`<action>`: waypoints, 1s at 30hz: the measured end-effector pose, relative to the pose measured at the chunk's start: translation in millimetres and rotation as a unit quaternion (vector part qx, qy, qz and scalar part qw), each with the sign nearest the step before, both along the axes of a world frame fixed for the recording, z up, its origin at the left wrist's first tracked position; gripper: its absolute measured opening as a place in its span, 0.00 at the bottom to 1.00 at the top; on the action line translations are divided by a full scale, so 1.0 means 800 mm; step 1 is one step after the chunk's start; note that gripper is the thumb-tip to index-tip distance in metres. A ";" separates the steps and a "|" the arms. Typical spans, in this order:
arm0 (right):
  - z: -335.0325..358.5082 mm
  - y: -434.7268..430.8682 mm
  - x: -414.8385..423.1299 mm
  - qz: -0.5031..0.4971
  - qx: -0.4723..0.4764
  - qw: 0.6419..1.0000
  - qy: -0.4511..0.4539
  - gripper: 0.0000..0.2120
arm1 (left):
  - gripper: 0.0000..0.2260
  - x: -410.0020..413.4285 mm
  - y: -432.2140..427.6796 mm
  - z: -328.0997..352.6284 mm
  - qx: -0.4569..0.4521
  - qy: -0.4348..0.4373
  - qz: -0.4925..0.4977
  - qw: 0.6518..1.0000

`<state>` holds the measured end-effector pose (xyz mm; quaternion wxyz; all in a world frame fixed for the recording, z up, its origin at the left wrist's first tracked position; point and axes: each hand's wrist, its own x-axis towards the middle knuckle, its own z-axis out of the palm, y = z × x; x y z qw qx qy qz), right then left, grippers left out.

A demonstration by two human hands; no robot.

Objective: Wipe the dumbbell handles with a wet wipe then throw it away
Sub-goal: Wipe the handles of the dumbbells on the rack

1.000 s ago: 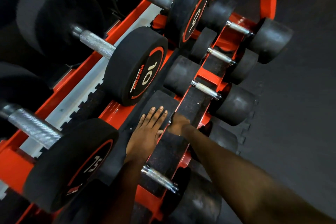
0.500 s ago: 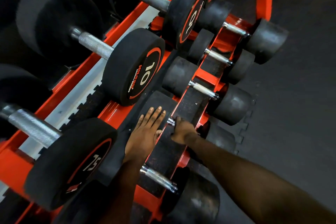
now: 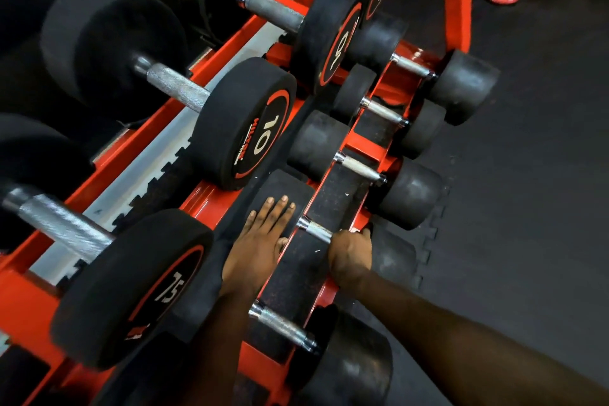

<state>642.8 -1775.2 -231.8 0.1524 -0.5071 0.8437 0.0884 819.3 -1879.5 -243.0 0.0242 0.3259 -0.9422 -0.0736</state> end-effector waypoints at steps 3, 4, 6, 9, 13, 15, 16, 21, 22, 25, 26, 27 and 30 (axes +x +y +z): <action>0.009 0.022 -0.009 -0.006 -0.023 0.999 -0.037 0.13 | 0.32 0.001 0.006 0.002 0.013 0.013 -0.001 1.000; 0.015 0.028 -0.016 -0.018 -0.032 0.998 -0.056 0.12 | 0.31 0.001 0.009 0.006 0.014 0.021 0.005 1.000; 0.026 0.031 -0.030 -0.065 -0.055 0.989 -0.118 0.10 | 0.27 -0.007 0.014 0.015 0.003 0.055 0.025 0.998; 0.049 0.027 -0.050 -0.130 -0.112 0.970 -0.172 0.14 | 0.18 -0.038 0.012 0.034 -0.023 0.125 0.028 0.991; 0.087 0.018 -0.087 -0.170 -0.211 0.937 -0.220 0.10 | 0.20 -0.108 -0.019 0.056 0.000 0.130 -0.014 0.991; 0.098 0.022 -0.110 -0.185 -0.253 0.918 -0.243 0.09 | 0.22 -0.142 -0.031 0.053 0.017 0.099 -0.032 0.994; 0.098 0.025 -0.120 -0.190 -0.268 0.910 -0.253 0.09 | 0.23 -0.156 -0.035 0.050 0.022 0.079 -0.043 0.996; 0.063 -0.007 -0.182 -0.186 -0.310 0.887 -0.287 0.12 | 0.31 -0.209 -0.082 0.031 -0.032 0.016 -0.040 0.999; 0.052 -0.020 -0.197 -0.181 -0.324 0.872 -0.318 0.15 | 0.32 -0.215 -0.093 0.024 -0.050 -0.008 -0.027 0.998; 0.027 -0.047 -0.227 -0.165 -0.346 0.839 -0.387 0.19 | 0.34 -0.218 -0.109 0.008 -0.081 -0.070 -0.014 0.994; 0.017 -0.053 -0.240 -0.160 -0.353 0.835 -0.391 0.18 | 0.34 -0.225 -0.108 0.002 -0.091 -0.084 -0.011 0.992; 0.010 -0.059 -0.251 -0.159 -0.353 0.835 -0.390 0.17 | 0.34 -0.230 -0.107 0.000 -0.090 -0.087 -0.008 0.992; 0.006 -0.073 -0.262 -0.156 -0.342 0.839 -0.393 0.14 | 0.34 -0.231 -0.099 0.002 -0.087 -0.103 0.007 0.991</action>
